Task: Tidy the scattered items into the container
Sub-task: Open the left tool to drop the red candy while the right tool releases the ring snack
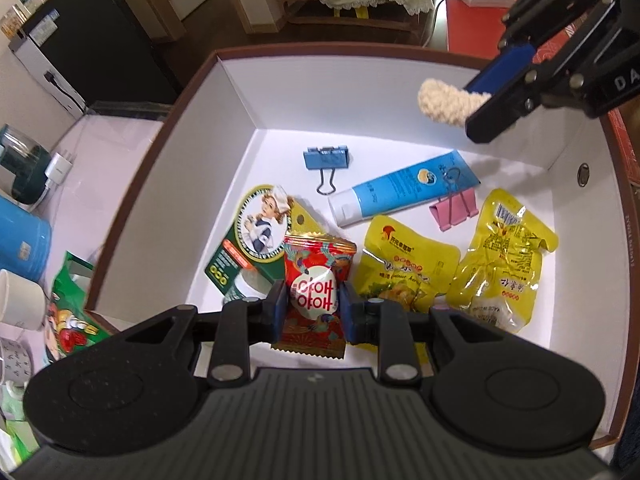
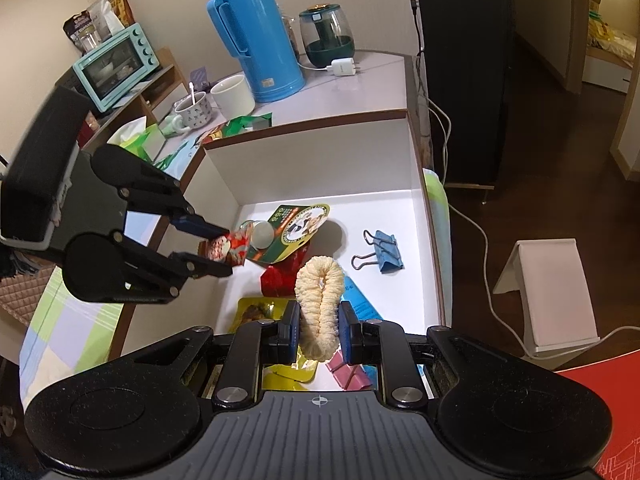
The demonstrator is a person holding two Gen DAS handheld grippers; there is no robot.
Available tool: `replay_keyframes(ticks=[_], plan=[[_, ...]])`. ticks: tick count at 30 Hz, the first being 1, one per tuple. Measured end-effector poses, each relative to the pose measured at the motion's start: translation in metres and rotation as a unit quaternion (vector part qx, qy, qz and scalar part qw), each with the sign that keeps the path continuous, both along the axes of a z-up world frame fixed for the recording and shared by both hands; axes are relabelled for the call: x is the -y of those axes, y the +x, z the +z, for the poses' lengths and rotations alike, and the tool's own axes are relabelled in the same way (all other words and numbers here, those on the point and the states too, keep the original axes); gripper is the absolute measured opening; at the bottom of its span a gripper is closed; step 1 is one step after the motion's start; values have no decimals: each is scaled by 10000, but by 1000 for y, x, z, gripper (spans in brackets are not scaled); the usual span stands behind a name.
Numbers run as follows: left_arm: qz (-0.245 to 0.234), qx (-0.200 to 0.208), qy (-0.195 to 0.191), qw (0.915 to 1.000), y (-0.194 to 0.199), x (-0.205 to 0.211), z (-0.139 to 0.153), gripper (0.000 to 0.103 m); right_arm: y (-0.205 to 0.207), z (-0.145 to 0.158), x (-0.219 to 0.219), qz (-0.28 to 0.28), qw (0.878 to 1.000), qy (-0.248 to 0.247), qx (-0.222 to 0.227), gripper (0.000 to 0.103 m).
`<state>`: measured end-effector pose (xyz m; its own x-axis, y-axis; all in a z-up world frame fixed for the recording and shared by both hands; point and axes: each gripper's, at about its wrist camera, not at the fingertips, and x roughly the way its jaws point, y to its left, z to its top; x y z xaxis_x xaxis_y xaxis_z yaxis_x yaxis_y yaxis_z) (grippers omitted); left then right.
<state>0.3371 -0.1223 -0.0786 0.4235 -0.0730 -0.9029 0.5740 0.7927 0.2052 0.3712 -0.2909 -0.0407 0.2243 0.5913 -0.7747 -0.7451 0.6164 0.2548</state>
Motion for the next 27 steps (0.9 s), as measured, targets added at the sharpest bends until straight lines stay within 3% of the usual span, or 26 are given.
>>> replay_keyframes(ticks=[2,4,6,27], plan=[[4,-54,46,10000,2,2,-4,27,2,-1,0,-8,10000,11,-19,19],[-2,11,148,9999,1,4,-5,56,3,-1,0,-12,10000,28,-39,19],[-3,118,197,9997,-1,5,-3,63,3,-2,0,-6,10000,37,-58,19],[773,456,-321,9954,-16,-11,31,62,-4,-24,-24,273,9995,-60,-152,19]])
